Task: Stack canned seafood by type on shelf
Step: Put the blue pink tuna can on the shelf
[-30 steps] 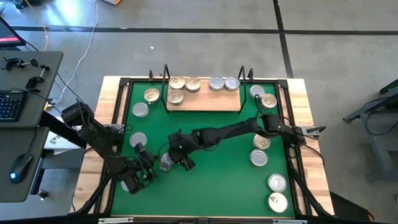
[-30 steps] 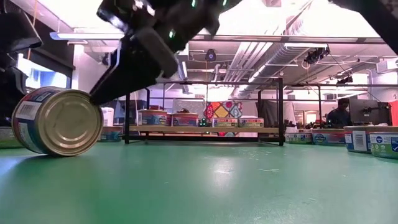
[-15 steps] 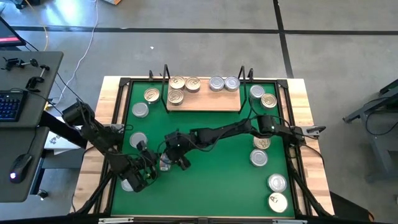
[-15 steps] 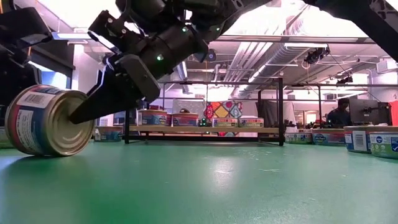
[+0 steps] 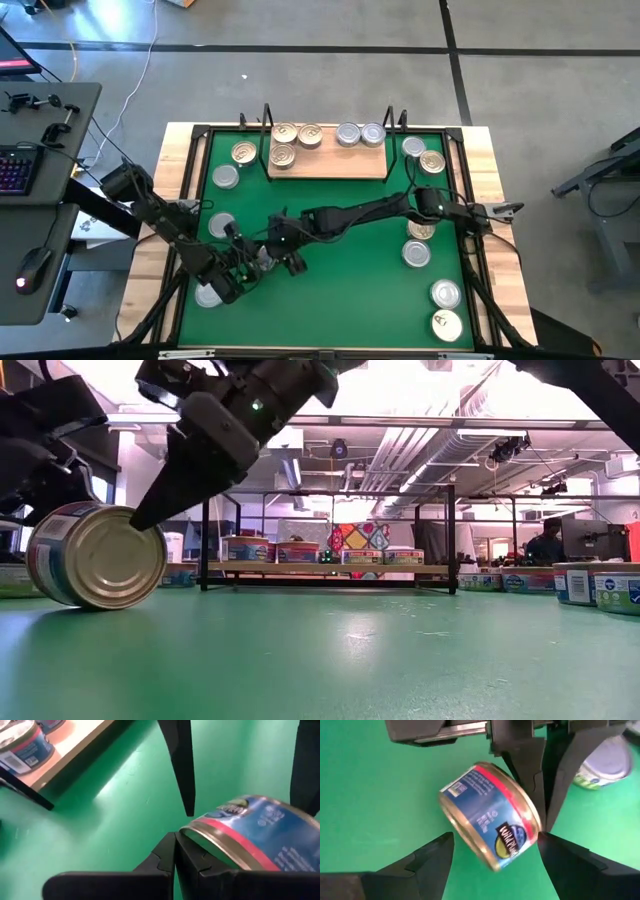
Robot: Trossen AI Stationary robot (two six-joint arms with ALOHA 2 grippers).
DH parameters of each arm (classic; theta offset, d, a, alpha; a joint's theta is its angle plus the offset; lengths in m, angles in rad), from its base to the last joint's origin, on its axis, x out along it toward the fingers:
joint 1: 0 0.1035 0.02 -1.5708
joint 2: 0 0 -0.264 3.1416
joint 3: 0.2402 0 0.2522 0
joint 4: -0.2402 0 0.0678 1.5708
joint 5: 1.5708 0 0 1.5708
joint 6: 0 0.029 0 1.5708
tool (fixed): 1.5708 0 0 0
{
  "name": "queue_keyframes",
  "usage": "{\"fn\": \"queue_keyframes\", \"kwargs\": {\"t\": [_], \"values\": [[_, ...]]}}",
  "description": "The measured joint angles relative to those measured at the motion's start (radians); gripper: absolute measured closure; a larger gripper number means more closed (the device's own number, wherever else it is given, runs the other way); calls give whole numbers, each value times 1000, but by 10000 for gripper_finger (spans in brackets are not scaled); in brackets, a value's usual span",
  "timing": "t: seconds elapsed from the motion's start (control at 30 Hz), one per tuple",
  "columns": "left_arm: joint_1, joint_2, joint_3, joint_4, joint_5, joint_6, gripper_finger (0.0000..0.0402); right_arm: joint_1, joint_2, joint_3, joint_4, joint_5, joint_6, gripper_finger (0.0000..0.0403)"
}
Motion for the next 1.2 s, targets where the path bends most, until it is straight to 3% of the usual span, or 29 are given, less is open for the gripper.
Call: {"fn": "queue_keyframes", "kwargs": {"t": [0.23,0.33,0.53,0.63,0.73,0.97,1.2], "values": [[-22,-139,1,-112,15,2,401,-15,-1,-9,17,7,-22,121],[-40,-216,1,-149,71,2,401,-35,-1,-9,45,-2,-53,121],[-94,-289,2,-127,277,-42,401,-85,18,-9,90,-233,-156,121],[-130,-281,2,-89,326,-81,401,-99,37,-9,126,-263,-191,121],[-158,-257,1,-85,295,-128,402,-99,64,-9,168,-266,-200,121],[-142,-157,2,-61,78,-171,401,-84,77,-9,154,-303,-163,121],[-43,-105,1,-22,-31,-74,401,-56,20,-10,-41,-172,-31,121]]}}
